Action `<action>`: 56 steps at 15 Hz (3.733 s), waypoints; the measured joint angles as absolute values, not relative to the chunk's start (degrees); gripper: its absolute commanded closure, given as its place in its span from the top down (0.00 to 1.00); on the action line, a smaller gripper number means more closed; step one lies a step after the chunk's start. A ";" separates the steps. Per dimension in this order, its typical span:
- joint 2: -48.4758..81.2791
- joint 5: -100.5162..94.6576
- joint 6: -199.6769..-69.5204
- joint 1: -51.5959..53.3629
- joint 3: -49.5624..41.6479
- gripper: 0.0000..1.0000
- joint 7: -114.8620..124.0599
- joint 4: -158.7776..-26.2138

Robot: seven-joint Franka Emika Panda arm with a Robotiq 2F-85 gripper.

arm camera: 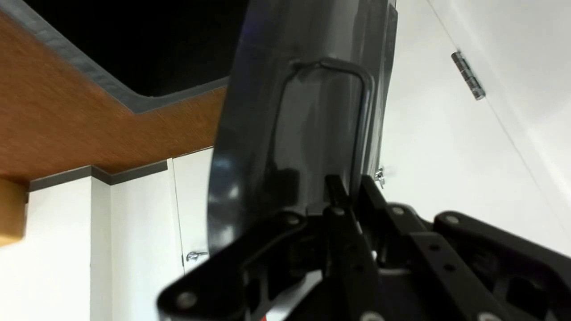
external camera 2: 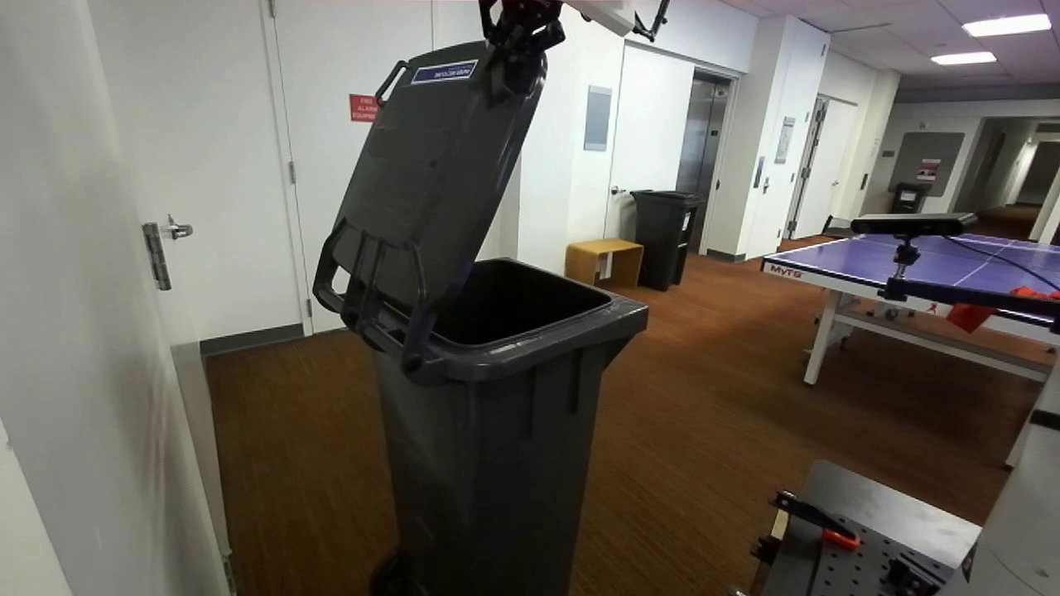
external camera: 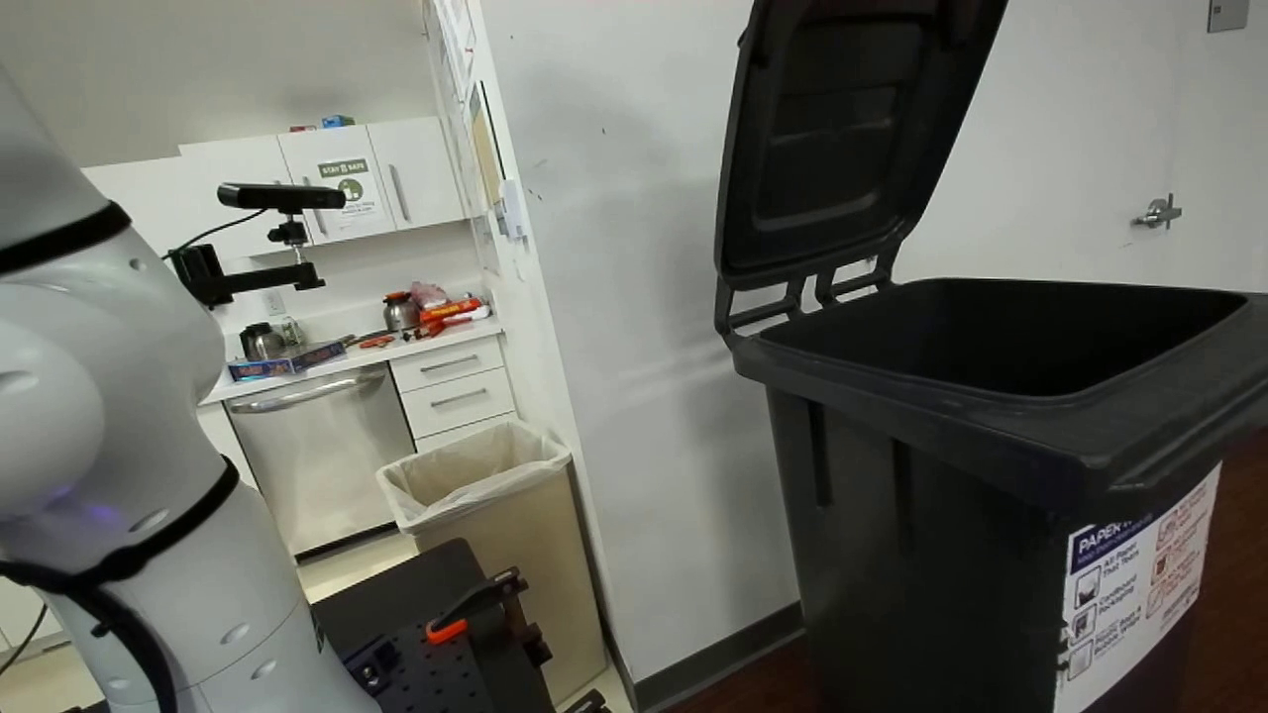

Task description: Open the lid of the black bin

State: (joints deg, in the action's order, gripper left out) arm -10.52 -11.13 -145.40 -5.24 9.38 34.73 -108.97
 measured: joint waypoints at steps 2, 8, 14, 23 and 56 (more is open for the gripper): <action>-9.40 -13.58 -144.11 -4.36 10.18 0.03 35.41 -106.88; -7.49 -16.22 -142.17 -2.44 10.52 0.12 35.46 -103.60; -7.39 -16.75 -141.55 -1.17 10.49 0.03 34.90 -103.10; -0.30 -26.51 -130.26 6.74 13.55 0.03 31.05 -90.94; 9.65 -34.29 -118.92 22.66 15.25 1.00 29.41 -80.13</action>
